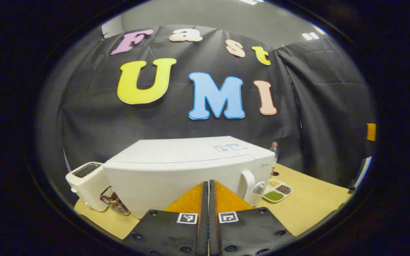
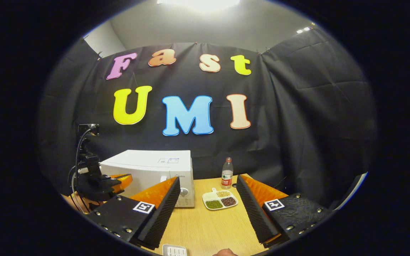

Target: Open the microwave oven with the left hand, put the food in, and close the microwave oven.

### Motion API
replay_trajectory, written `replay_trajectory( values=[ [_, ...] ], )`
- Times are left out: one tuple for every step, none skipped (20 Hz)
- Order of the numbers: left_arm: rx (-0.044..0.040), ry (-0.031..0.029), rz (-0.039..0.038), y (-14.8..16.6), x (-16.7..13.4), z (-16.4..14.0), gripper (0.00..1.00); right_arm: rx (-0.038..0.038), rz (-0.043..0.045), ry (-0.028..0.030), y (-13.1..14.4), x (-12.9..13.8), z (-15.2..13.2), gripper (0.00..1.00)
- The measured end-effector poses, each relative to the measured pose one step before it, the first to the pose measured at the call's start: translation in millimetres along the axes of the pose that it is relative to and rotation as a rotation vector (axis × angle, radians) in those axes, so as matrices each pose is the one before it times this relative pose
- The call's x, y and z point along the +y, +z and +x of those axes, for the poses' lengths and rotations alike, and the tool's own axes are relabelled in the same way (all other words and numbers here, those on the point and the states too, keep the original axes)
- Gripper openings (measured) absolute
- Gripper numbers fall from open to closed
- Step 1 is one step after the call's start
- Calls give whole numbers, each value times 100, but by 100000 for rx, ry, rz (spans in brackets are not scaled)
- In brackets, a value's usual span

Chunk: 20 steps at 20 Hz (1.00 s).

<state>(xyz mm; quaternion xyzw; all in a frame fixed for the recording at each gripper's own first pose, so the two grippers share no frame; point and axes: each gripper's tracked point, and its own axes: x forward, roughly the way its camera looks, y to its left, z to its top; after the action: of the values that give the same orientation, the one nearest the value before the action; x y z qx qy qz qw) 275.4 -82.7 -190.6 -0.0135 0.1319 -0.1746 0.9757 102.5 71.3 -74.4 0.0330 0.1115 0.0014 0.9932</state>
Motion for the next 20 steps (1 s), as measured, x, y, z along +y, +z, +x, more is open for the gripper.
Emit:
replay_trajectory(
  values=[
    [-1552, 2410, 81, 800, -16, -1163, 7, -473, 588, 1877, 54, -240, -235, 96],
    [-1177, 2147, -95, 825, -62, -1303, 7, -497, 783, 1961, 183, -191, -189, 96],
    [-1581, 1959, -582, 781, -55, -1149, 7, -420, 370, 1579, 124, -194, -275, 96],
    [-1195, 2003, -180, 707, -96, -1189, 7, -253, 62, 1292, 101, -382, -342, 96],
    [-1018, 1851, -66, 517, -9, -1089, 7, -406, 91, 1167, -3, -372, -356, 96],
    [-1048, 1679, -352, 628, -118, -1252, 7, -130, -66, 1091, -60, -384, -321, 96],
    [-1130, 1257, -378, 572, -214, -1161, 7, -363, -275, 1106, 32, -296, -393, 96],
    [-1249, 1743, -150, 661, -19, -1163, 7, -431, -287, 1082, 24, -306, -385, 96],
    [-892, 1605, -121, 518, -28, -1137, 7, -247, 1, 1284, 1, -154, -388, 96],
    [-719, 1427, 2, 546, 19, -1210, 7, -238, 278, 1393, 20, -104, -315, 96],
    [-804, 1536, 392, 427, -13, -1368, 7, -222, 518, 1441, -3, 30, -428, 96],
    [-703, 1341, 684, 544, 161, -1270, 7, -392, 402, 1620, 62, 154, -513, 96],
    [-734, 1164, 638, 356, 40, -1122, 7, -331, 6, 1669, 61, 46, -387, 96],
    [-410, 958, 515, 454, 101, -1199, 7, 92, -549, 1179, -48, 116, -324, 96],
    [-506, 1073, 658, 393, 180, -1165, 7, 276, -501, 472, -168, -1, -385, 96],
    [-727, 822, 737, 480, 205, -1035, 7, -301, -32, 459, 118, 78, -318, 96],
    [-645, 834, 737, 334, 281, -938, 7, -731, 250, 104, 102, 200, -237, 96],
    [-106, 437, 152, 192, 293, -784, 7, -507, 167, -72, 118, 92, -206, 96],
    [63, 326, -492, 67, 222, -751, 7, -206, 119, -26, -18, 156, -336, 96],
    [-12, 297, -535, 117, 309, -749, 7, -231, 52, 102, -1, 282, -223, 96]
  ],
)
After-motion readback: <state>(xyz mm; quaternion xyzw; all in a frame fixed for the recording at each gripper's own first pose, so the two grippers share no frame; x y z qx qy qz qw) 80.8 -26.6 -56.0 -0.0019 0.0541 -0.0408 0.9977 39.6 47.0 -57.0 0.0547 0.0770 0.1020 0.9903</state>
